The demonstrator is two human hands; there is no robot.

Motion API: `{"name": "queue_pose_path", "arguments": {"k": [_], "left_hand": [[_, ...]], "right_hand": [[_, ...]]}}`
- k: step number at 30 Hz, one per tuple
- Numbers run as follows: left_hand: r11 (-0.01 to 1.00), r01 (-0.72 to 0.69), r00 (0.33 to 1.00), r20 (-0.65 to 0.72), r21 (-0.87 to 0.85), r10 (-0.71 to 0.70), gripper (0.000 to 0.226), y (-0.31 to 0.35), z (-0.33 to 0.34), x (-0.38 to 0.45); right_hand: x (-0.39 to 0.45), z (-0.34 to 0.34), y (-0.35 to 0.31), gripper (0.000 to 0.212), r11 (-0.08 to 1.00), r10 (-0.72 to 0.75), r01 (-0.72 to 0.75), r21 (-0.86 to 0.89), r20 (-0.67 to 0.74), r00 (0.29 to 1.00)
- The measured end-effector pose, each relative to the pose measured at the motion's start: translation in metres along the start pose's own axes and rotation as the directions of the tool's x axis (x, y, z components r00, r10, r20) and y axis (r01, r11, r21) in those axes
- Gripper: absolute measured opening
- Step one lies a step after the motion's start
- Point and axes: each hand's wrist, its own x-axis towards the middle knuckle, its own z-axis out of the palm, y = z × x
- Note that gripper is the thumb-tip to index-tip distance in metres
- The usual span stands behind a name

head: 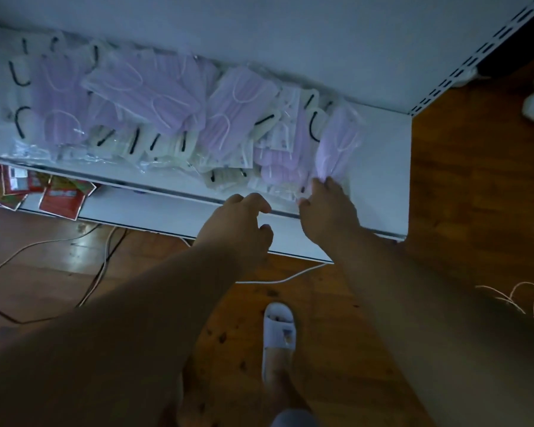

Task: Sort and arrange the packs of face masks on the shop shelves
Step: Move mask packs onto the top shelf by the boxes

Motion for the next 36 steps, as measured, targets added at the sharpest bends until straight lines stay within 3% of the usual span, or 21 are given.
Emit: {"name": "queue_pose_path", "arguments": {"k": [3,5,6,8,9,10,13,16,18,20,22,24,26,29,33,36], "left_hand": [[0.993,0.043,0.999,-0.002,-0.107,-0.044,0.032,0.01,0.0,0.007],[0.932,0.114,0.994,0.033,-0.345,-0.109,0.036,0.016,-0.005,0.012],[0.825,0.179,0.984,0.083,-0.536,-0.16,0.042,0.017,-0.009,0.015],[0.451,0.298,0.949,0.21,-0.841,-0.235,0.048,0.012,-0.021,0.018],[0.28,0.311,0.939,0.249,-0.908,-0.237,0.051,0.004,-0.027,0.019],[0.187,0.312,0.937,0.268,-0.932,-0.226,0.057,-0.006,-0.033,0.02],[0.103,0.3,0.932,0.269,-0.948,-0.244,0.071,-0.037,-0.047,0.022],[0.132,0.293,0.898,0.225,-0.947,-0.379,0.048,-0.07,-0.063,0.023],[0.115,0.302,0.863,0.22,-0.946,-0.455,0.036,-0.093,-0.075,0.027],[0.162,0.313,0.853,0.203,-0.936,-0.48,0.029,-0.114,-0.091,0.029],[0.284,0.352,0.857,0.185,-0.892,-0.481,0.027,-0.131,-0.107,0.031],[0.33,0.342,0.875,0.17,-0.88,-0.453,0.031,-0.149,-0.117,0.035],[0.377,0.345,0.882,0.159,-0.859,-0.444,0.025,-0.161,-0.129,0.037],[0.462,0.357,0.899,0.165,-0.812,-0.405,0.017,-0.169,-0.145,0.036],[0.415,0.353,0.902,0.187,-0.839,-0.389,0.044,-0.172,-0.151,0.037],[0.452,0.364,0.908,0.203,-0.815,-0.365,0.038,-0.162,-0.152,0.041]], "right_hand": [[-0.015,-0.005,-0.002,0.045,0.98,-0.037,0.073,0.188,-0.188,0.981],[-0.033,-0.011,-0.009,0.042,0.918,-0.139,0.227,0.325,-0.272,0.952],[-0.044,-0.014,-0.016,0.04,0.868,-0.216,0.324,0.376,-0.302,0.929],[-0.063,-0.016,-0.031,0.034,0.786,-0.385,0.473,0.398,-0.283,0.878],[-0.069,-0.016,-0.04,0.034,0.767,-0.464,0.522,0.374,-0.239,0.853],[-0.071,-0.015,-0.048,0.037,0.755,-0.531,0.561,0.339,-0.187,0.827],[-0.069,-0.013,-0.074,0.047,0.723,-0.638,0.624,0.297,-0.058,0.767],[-0.062,-0.014,-0.106,0.053,0.732,-0.632,0.601,0.32,-0.012,0.775],[-0.052,-0.012,-0.125,0.051,0.756,-0.569,0.562,0.336,-0.087,0.818],[-0.03,-0.006,-0.145,0.049,0.795,-0.496,0.521,0.31,-0.163,0.853],[0.0,-0.004,-0.166,0.055,0.902,-0.36,0.366,0.228,-0.07,0.93],[0.03,-0.003,-0.183,0.06,0.983,-0.162,0.151,0.102,0.099,0.982],[0.051,0.003,-0.194,0.061,1.0,0.004,-0.005,0.002,0.196,0.981],[0.061,0.021,-0.195,0.063,0.991,0.115,-0.098,-0.088,0.211,0.971],[0.054,0.026,-0.197,0.066,0.963,0.255,-0.262,0.056,0.11,0.961],[0.049,0.023,-0.196,0.062,0.965,0.236,-0.242,0.102,0.069,0.969]]}}
